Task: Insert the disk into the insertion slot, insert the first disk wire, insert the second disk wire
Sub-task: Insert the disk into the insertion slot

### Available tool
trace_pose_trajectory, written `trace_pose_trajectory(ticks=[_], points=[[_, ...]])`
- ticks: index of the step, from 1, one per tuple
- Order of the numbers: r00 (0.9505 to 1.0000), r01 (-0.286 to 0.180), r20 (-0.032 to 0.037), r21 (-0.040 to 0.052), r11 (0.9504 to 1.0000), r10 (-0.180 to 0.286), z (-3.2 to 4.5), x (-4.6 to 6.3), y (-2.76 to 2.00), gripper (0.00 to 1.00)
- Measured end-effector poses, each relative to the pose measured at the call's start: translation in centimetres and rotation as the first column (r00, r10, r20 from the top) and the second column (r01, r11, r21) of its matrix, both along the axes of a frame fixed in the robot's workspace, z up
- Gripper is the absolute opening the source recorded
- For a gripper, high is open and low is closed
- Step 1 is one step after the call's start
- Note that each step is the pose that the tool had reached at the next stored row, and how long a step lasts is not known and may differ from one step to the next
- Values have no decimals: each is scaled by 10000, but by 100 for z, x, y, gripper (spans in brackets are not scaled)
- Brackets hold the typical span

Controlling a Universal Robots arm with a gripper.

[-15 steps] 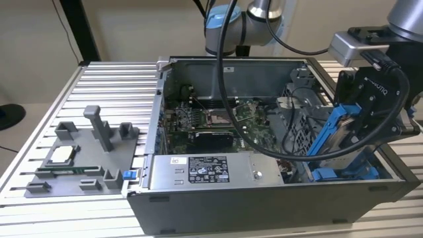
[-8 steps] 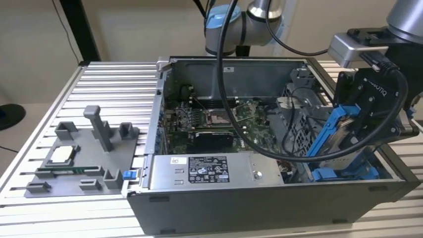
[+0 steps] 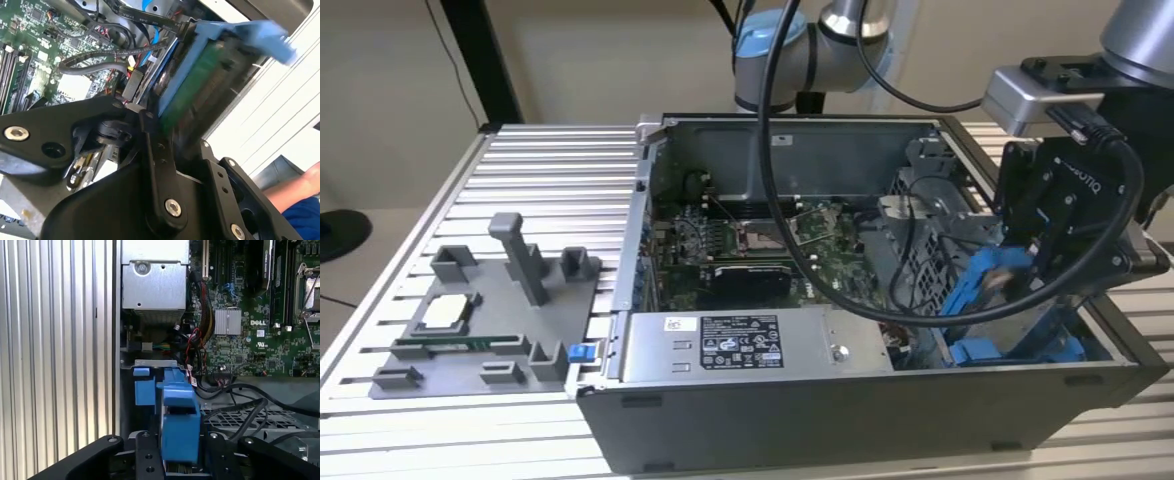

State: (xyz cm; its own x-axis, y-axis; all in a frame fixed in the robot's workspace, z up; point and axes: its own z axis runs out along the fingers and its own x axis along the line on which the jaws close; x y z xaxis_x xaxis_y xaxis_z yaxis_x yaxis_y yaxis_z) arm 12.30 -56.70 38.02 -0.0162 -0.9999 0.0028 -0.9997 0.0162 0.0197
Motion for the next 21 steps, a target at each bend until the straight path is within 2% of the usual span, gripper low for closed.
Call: trace_pose_trajectory(ticks=[10,21], points=[[10000,1,-9,0,10000,-1,30,0,0,100],[10000,0,-28,-1,10000,0,218,0,0,100]])
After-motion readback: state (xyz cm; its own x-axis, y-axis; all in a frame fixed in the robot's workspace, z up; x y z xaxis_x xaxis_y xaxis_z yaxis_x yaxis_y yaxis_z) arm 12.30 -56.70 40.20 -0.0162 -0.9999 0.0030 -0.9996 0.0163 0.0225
